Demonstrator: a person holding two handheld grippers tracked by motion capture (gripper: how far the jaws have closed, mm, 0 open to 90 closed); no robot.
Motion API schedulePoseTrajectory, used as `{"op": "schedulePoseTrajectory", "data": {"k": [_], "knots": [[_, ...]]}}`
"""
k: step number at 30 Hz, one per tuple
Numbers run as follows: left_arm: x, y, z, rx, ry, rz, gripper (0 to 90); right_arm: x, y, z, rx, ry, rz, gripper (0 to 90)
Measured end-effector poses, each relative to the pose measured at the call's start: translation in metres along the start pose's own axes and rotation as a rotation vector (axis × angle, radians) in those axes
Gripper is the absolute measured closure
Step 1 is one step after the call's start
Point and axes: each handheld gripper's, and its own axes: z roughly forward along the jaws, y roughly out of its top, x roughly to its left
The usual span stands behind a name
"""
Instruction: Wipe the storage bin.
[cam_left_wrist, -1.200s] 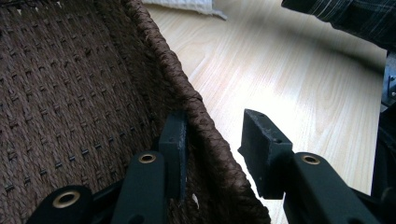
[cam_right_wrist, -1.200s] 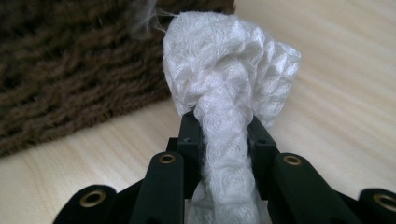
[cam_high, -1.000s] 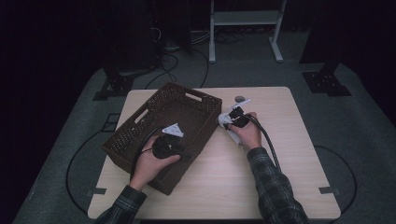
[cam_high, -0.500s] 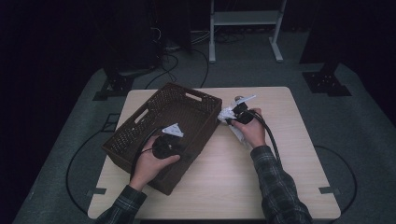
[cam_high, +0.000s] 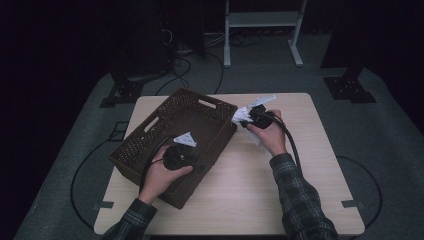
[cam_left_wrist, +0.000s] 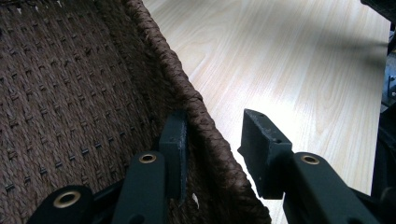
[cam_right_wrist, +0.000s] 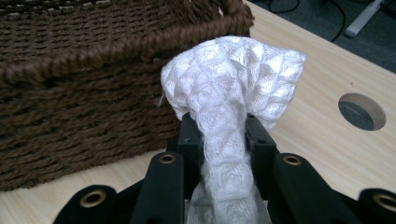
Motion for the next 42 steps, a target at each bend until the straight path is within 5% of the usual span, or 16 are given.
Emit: {"op": "schedulePoseTrajectory", "data": {"k": [11,26,42], "knots": [[0.0,0.0,0.0,0.004,0.0,0.004,61.4,0.005,0.004,-0.011,-0.024,0.001,-0.025,72.4],[0.0,0.0,0.0,0.005,-0.001,0.003,61.4,0.012,-0.018,0.029,0.088,0.027,-0.02,72.4],[0.0,0.0,0.0,0.006,-0.002,0.004,61.4,0.011,-0.033,0.05,0.151,0.041,0.01,72.3]]}}
